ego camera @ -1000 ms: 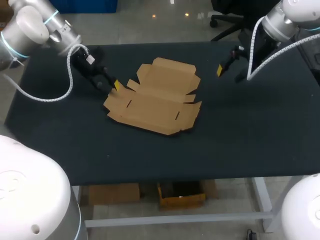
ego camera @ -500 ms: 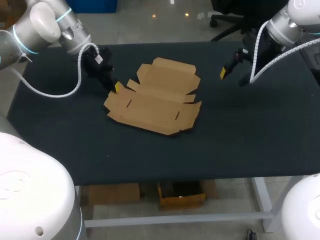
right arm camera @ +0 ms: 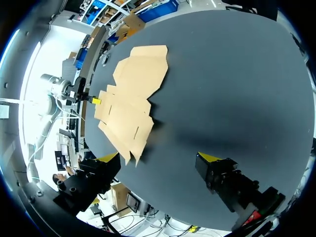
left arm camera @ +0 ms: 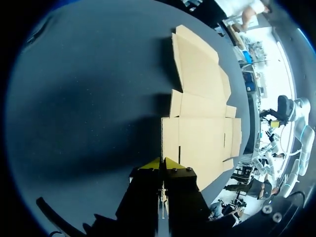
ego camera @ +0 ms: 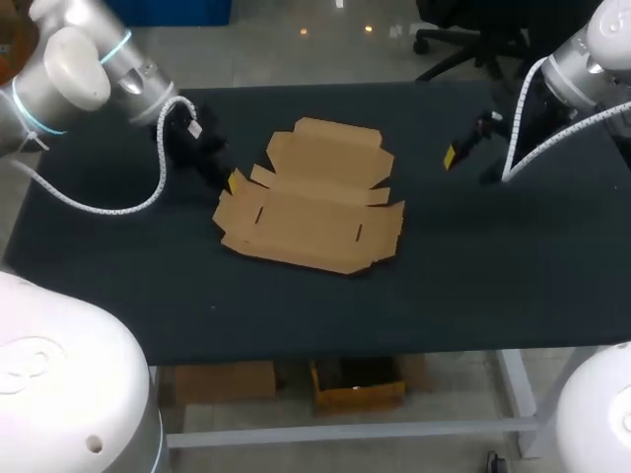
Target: Assemble the packaging by folding the flat box into shape, placing the metal phone stand inside, and closing the box properly
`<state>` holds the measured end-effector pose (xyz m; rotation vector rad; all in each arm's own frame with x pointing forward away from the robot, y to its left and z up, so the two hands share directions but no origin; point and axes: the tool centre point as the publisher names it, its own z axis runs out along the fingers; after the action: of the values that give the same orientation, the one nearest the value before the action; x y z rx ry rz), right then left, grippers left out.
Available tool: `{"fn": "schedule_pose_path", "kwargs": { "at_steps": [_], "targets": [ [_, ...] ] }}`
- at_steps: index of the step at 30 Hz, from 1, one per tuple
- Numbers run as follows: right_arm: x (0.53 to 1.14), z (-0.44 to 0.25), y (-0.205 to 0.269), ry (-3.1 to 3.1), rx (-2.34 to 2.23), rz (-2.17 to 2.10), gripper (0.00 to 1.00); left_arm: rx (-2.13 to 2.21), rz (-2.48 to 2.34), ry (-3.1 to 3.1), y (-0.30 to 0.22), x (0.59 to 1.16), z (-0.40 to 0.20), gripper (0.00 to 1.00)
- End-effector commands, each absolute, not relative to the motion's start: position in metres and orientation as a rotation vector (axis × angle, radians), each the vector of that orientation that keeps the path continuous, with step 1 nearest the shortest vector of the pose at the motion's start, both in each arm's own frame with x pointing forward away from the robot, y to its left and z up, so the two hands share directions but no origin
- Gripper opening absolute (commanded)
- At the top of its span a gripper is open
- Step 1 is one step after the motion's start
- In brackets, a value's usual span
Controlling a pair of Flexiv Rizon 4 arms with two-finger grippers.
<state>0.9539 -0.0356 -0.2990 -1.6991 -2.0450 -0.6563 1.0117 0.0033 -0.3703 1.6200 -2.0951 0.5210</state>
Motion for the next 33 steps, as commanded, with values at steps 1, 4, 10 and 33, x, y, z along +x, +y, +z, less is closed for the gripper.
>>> {"fn": "schedule_pose_path", "kwargs": {
  "at_steps": [1, 4, 10, 33],
  "targets": [
    [0.951, -0.299, -0.038, -2.043, -1.694, -0.669, 1.0, 1.689, 0.674, -2.078, -0.004, 0.999, -0.371, 0.0],
    [0.949, -0.297, -0.04, -2.045, -1.693, -0.671, 1.0, 1.714, 0.677, -2.051, -0.012, 0.994, -0.373, 0.0],
    [0.947, -0.296, -0.042, -2.049, -1.694, -0.672, 1.0, 1.729, 0.682, -1.997, -0.023, 0.982, -0.376, 0.0],
    [0.946, -0.299, -0.044, -2.043, -1.682, -0.67, 1.0, 1.821, 0.729, -1.972, 0.008, 0.974, -0.361, 1.0]
  ]
}}
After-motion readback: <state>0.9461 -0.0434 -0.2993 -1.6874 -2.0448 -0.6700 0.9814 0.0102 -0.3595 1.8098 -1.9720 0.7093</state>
